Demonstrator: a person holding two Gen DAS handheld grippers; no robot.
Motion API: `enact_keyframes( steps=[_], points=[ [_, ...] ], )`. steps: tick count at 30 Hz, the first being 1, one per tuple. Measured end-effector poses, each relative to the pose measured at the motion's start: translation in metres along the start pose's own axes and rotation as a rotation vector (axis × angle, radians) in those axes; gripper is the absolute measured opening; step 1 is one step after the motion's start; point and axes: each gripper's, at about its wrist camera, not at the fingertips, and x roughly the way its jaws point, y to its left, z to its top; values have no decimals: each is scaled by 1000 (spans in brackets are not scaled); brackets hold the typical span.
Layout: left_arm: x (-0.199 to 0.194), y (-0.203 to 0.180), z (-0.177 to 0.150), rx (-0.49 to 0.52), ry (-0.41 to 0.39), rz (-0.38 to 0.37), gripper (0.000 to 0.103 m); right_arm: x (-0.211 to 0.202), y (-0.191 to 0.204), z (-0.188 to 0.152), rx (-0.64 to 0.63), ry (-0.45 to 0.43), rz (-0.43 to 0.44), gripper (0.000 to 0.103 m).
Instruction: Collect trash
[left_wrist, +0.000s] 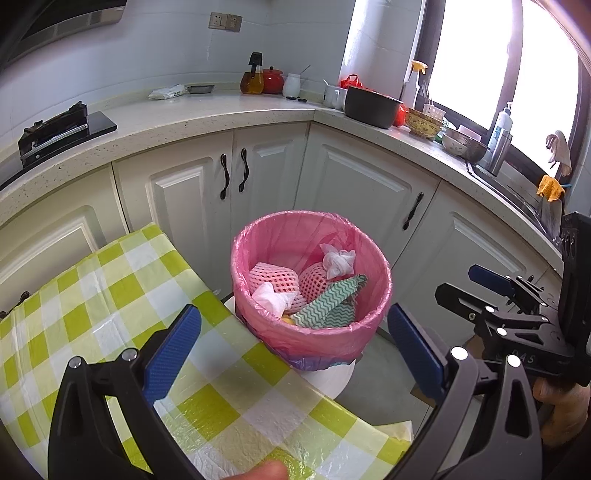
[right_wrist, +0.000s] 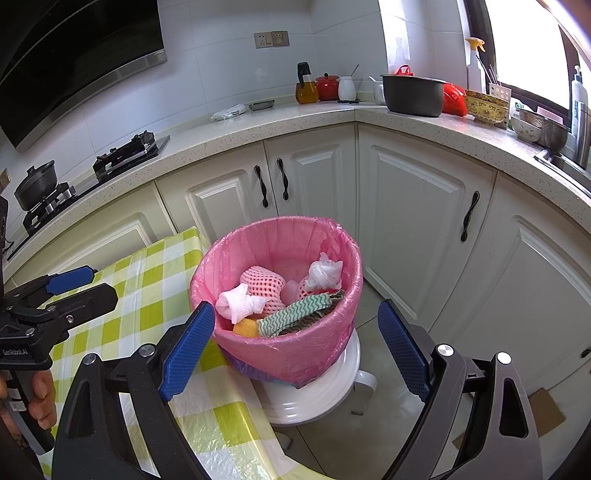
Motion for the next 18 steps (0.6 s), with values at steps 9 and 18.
enact_keyframes(
  steps=[9,18],
  points=[
    [4,0,0,8,15,-12,98,0,0,0,0,0,-1,84],
    [8,4,0,-11,31,6,98,3,-1,-3,2,4,1,84]
  ],
)
